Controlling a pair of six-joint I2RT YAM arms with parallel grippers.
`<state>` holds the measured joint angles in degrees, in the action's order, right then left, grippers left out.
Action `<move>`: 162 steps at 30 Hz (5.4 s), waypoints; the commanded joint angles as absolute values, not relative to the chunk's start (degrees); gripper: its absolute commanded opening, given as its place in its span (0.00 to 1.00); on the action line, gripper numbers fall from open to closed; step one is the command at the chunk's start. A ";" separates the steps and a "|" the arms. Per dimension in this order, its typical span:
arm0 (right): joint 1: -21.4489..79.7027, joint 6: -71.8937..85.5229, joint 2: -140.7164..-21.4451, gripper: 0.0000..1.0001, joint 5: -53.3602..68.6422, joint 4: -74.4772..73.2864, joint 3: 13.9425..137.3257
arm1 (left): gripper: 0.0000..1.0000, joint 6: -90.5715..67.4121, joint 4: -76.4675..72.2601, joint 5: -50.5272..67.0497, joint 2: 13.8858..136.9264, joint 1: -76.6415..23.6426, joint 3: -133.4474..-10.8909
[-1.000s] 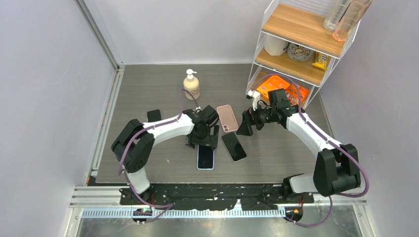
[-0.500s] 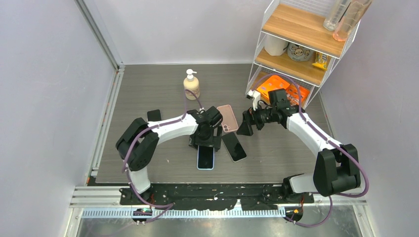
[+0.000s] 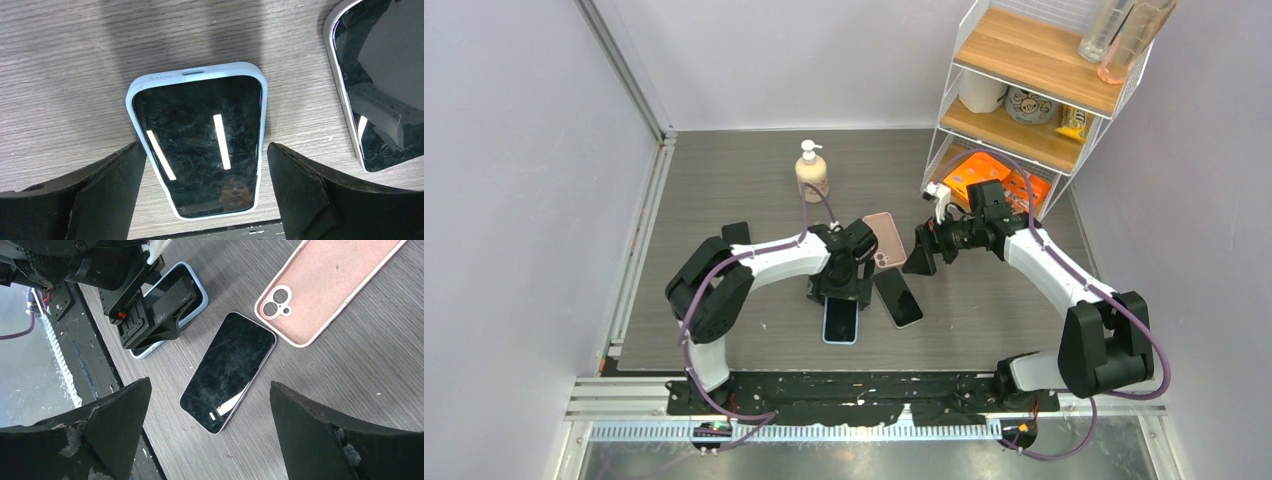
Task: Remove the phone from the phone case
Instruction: Pick up the phone at the center of the board.
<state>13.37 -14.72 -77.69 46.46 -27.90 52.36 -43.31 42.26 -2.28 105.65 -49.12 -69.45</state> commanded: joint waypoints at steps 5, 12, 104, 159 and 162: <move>13.13 -15.35 -76.66 0.95 49.02 -27.36 52.78 | 0.99 -43.40 41.10 -5.45 107.89 -51.14 -67.23; 12.94 -15.33 -76.40 0.95 49.78 -27.41 52.80 | 0.87 -42.22 40.50 -6.75 110.01 -51.16 -67.39; 27.06 -10.28 -85.71 0.06 47.18 -28.73 68.06 | 0.07 7.48 21.68 -19.18 77.61 -59.55 -64.11; 25.18 -23.93 -64.60 0.05 60.13 -44.00 81.30 | 0.36 16.67 35.05 50.77 72.41 -41.13 -74.07; 25.22 -23.14 -64.67 0.06 60.15 -43.25 80.77 | 0.08 16.48 35.55 51.51 73.59 -41.13 -75.03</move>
